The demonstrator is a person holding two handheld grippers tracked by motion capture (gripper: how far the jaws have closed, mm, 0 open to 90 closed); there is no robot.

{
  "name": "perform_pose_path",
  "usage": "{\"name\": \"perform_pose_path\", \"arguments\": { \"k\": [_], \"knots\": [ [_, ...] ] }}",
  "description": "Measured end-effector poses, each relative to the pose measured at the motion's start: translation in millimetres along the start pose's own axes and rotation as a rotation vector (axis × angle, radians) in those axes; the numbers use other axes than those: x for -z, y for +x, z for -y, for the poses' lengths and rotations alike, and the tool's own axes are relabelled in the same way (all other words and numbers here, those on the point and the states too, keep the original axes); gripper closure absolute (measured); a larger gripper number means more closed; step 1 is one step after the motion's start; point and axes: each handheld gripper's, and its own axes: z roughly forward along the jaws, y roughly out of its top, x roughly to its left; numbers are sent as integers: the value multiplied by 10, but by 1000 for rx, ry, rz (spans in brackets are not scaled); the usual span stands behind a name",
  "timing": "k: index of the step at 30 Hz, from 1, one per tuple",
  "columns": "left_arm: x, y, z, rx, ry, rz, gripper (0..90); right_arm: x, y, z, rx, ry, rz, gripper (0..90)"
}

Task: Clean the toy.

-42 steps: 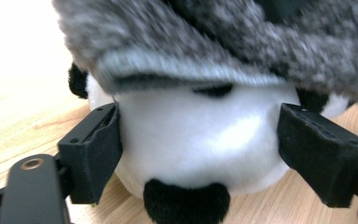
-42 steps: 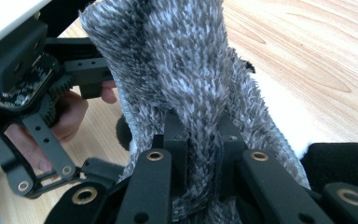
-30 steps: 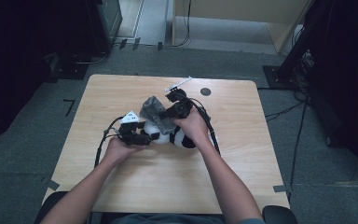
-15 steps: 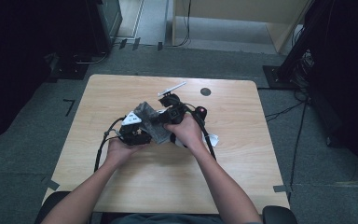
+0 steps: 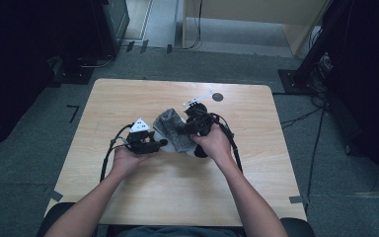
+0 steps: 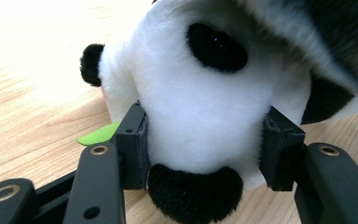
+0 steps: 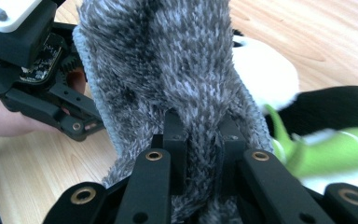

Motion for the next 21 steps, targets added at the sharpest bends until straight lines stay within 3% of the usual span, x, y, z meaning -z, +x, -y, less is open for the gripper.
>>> {"name": "perform_pose_path", "arguments": {
  "k": [4, 9, 11, 21],
  "knots": [
    [-1, 8, 5, 4, 2, 1, 454, 148, -55, 40, -9, -14, 40, 793],
    [-4, 9, 6, 6, -1, 5, 453, 246, -158, 105, -37, -29, 32, 792],
    [-3, 9, 7, 8, -2, 6, 452, 294, -190, 135, -38, -39, 58, 791],
    [-1, 12, 18, 10, -7, 10, 450, 421, -325, 196, -78, -69, 78, 790]
  ]
}}
